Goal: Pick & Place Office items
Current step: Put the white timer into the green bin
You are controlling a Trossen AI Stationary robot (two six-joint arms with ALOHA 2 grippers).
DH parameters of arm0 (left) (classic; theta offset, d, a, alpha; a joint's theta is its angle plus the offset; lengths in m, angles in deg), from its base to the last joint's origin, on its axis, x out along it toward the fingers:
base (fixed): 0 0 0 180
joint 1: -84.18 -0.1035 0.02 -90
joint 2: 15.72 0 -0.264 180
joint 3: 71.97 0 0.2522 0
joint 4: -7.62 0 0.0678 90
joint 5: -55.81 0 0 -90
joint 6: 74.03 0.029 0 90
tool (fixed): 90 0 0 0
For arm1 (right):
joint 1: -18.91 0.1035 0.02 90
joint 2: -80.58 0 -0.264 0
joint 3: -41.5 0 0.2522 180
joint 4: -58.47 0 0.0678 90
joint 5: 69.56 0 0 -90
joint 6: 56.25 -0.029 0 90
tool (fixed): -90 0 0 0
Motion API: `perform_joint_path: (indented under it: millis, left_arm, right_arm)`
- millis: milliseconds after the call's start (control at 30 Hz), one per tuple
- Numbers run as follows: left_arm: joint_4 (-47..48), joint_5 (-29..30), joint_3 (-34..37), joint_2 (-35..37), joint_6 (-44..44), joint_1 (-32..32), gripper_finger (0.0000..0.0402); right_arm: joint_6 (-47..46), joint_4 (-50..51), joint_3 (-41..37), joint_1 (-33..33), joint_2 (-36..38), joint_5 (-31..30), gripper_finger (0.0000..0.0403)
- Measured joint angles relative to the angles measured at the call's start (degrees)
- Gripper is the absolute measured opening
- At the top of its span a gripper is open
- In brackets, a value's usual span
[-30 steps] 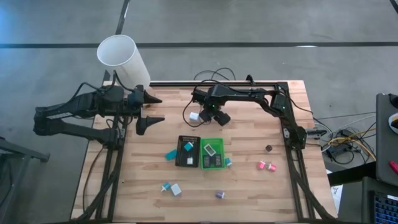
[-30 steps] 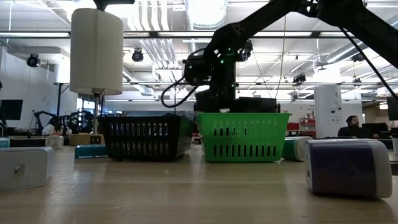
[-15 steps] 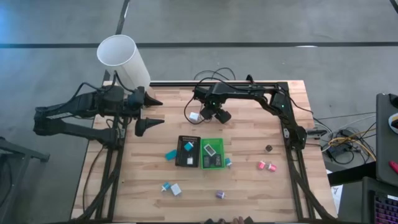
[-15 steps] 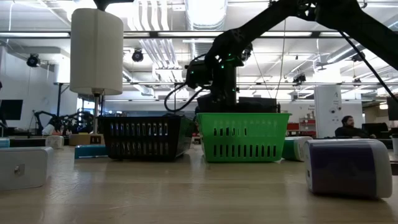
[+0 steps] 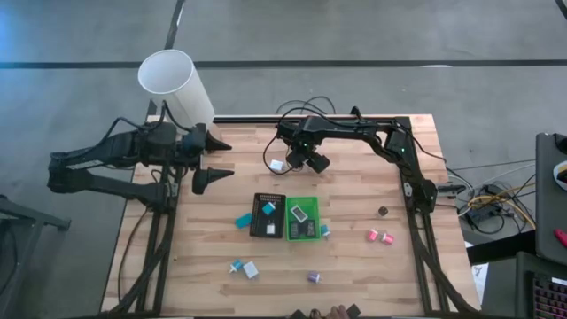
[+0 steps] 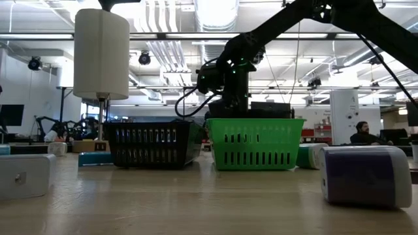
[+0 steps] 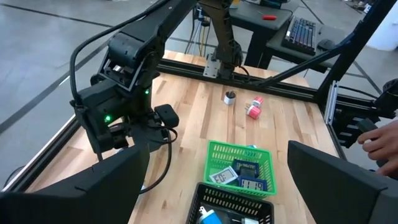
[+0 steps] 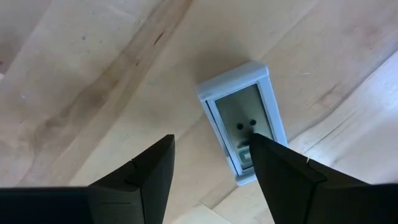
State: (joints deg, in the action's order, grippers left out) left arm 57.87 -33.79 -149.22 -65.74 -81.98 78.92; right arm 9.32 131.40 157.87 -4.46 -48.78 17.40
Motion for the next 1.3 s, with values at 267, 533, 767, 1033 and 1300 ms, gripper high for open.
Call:
perform_joint_path:
  millis: [267, 533, 767, 1033, 1300]
  left_arm:
    - [0.0, 0.0, 0.0, 0.0, -0.2, 0.0, 0.0383]
    - [0.0, 0.0, 0.0, 0.0, -0.2, 0.0, 0.0383]
    - [0.0, 0.0, 0.0, 0.0, -0.2, 0.0, 0.0383]
    - [0.0, -0.6, 0.0, 0.0, -1.1, 0.0, 0.0383]
    - [0.0, -0.9, 0.0, 0.0, -1.1, 0.0, 0.0383]
  right_arm:
    - [-1.5, 1.8, -0.1, 0.1, 0.1, -4.0, 0.0206]
    - [-1.6, 1.8, 0.1, 0.1, 0.2, -4.7, 0.0206]
    - [-2.9, 2.7, 0.1, 0.1, 0.7, -6.1, 0.0206]
    - [-2.8, 2.5, 0.2, -0.5, 3.0, -6.2, 0.0206]
    - [0.7, -0.3, 0.2, -1.7, 3.0, -1.2, 0.0211]
